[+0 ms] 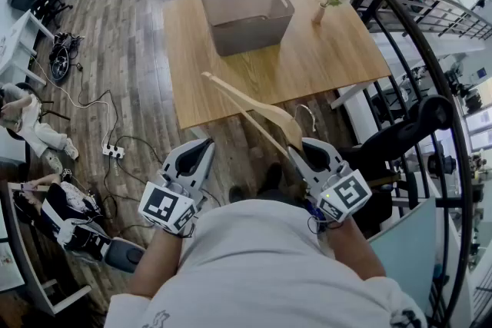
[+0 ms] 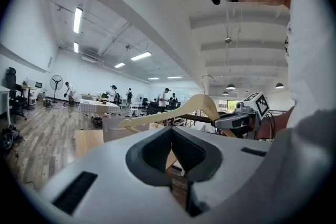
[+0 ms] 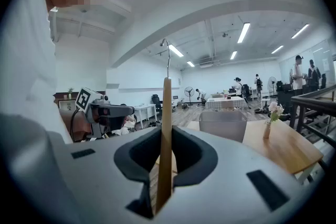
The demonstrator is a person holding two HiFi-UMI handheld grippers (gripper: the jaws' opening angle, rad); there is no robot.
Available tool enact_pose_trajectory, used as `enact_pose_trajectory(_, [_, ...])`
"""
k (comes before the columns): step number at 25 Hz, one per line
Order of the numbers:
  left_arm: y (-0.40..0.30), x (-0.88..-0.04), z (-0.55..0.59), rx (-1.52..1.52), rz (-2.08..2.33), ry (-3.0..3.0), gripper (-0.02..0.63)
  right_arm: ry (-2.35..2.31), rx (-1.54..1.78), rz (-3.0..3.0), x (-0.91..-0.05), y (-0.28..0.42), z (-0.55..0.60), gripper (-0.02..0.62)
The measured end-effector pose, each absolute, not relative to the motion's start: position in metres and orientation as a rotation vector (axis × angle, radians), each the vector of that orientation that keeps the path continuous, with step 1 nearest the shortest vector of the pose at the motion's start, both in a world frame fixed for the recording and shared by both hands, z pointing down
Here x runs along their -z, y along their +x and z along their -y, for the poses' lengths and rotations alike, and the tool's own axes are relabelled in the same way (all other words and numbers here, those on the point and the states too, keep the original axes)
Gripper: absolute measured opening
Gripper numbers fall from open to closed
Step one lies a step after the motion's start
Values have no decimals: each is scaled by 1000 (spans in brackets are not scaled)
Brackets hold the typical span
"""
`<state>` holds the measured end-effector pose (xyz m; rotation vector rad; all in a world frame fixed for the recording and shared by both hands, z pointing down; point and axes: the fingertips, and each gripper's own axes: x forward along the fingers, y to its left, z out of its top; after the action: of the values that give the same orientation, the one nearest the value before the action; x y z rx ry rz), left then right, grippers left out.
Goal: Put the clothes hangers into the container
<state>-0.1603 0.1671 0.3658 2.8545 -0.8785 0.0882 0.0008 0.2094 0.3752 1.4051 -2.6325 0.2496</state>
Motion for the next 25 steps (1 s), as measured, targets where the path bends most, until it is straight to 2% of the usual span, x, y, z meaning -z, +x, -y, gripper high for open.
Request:
enact_pose_trajectory(14, [-155, -365, -158, -95, 906, 2844, 6, 1379, -258, 2646, -376, 8, -196, 60])
enact_pose_trajectory(25, [-122, -373, -131, -136, 938, 2816, 6, 1368, -293, 2652, -385, 46, -166, 60])
